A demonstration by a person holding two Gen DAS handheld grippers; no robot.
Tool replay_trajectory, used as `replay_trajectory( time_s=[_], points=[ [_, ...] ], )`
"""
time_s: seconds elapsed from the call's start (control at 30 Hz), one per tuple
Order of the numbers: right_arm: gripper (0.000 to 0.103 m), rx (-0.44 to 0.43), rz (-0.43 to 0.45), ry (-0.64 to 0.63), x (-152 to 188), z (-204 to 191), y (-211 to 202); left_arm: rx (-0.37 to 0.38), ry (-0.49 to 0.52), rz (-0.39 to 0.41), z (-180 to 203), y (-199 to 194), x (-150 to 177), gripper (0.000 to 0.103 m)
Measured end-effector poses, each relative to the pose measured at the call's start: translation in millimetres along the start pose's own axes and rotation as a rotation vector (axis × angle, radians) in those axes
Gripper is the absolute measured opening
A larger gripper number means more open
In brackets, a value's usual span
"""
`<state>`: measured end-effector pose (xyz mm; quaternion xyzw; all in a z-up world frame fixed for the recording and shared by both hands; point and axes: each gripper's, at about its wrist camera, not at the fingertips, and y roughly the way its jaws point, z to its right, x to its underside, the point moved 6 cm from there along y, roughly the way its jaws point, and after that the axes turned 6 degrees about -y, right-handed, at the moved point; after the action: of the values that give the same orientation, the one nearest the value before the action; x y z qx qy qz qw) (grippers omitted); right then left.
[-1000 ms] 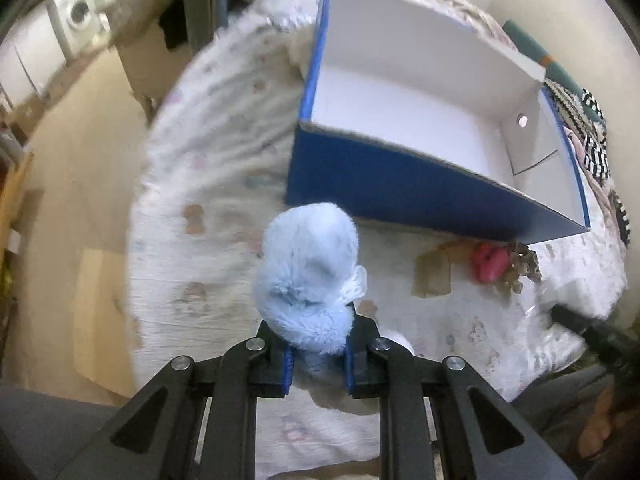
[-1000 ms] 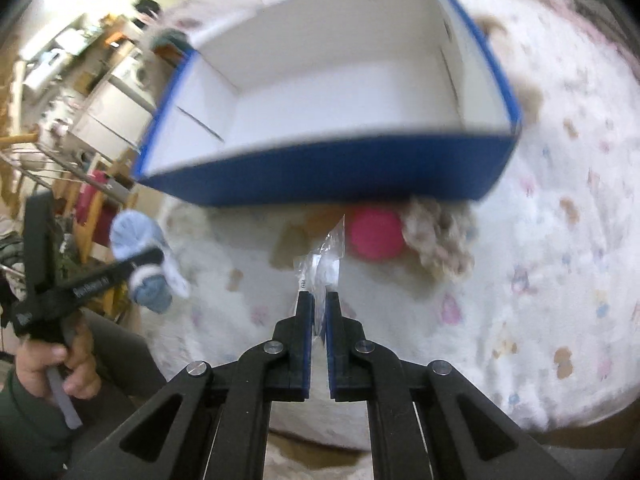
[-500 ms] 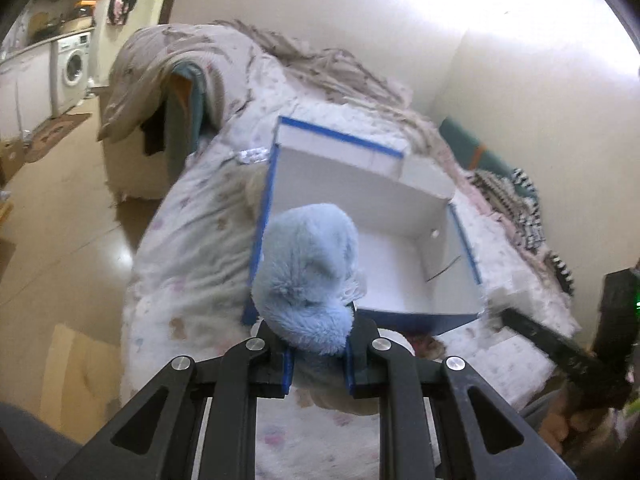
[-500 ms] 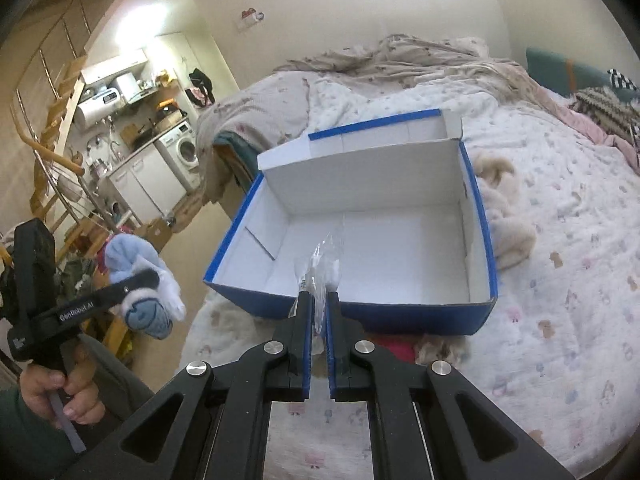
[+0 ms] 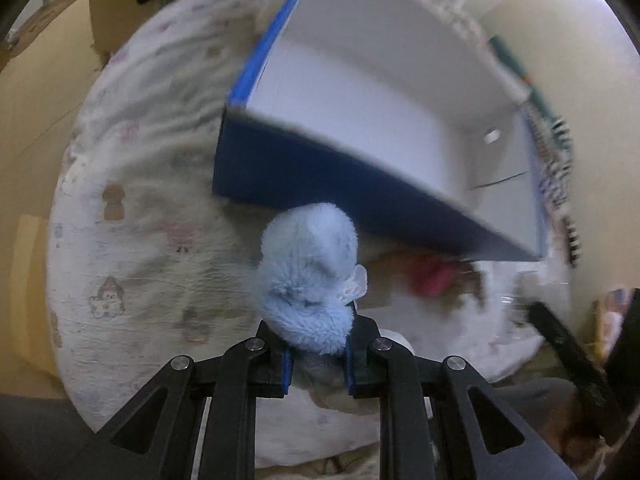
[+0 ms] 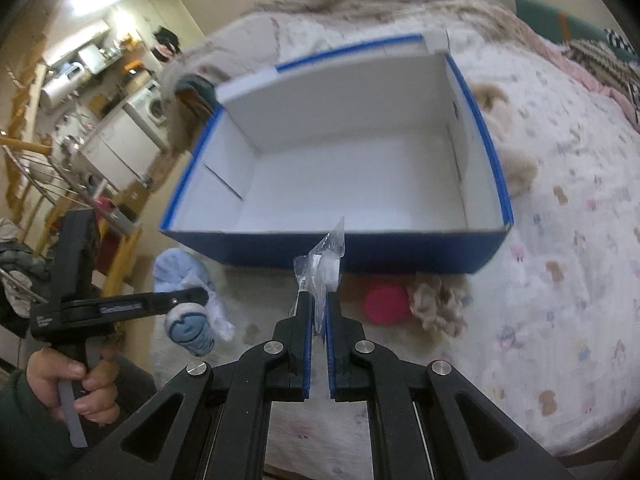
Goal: Organize soft objects
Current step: 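Lift the blue plush with the left tool while the right tool lifts the white sock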
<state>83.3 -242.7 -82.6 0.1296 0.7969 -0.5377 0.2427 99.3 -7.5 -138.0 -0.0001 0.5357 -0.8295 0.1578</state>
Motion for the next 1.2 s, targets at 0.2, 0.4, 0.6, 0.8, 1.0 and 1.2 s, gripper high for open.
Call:
replay_trajectory(
  time_s=[0.2, 0.4, 0.6, 0.8, 1.0, 1.2],
  points=[
    [0.008, 0.015, -0.04, 0.027, 6.0, 14.2, 8.8, -0.121, -0.034, -0.053, -10.6, 31.6, 1.0, 0.033],
    [0.008, 0.017, -0.057, 0.042, 8.4, 16.0, 11.6, -0.11, -0.049, 0.028, -9.1, 19.9, -3.2, 0.032],
    [0.008, 0.021, -0.062, 0.019, 7.4, 10.3, 14.9, -0.095, 0.011, 0.058, 5.6, 16.0, -3.4, 0.011],
    [0.008, 0.03, -0.062, 0.035, 9.9, 15.5, 11.4, -0.122, 0.092, 0.18, 25.5, -35.5, -1.8, 0.011],
    [0.008, 0.031, -0.069, 0.023, 9.7, 8.1, 14.7, -0.102, 0.065, 0.075, 11.1, -16.0, -3.6, 0.013],
    [0.008, 0.022, -0.094, 0.005, 14.6, 3.1, 19.9, -0.097, -0.038, -0.055, -13.9, 17.1, 6.2, 0.016]
  ],
)
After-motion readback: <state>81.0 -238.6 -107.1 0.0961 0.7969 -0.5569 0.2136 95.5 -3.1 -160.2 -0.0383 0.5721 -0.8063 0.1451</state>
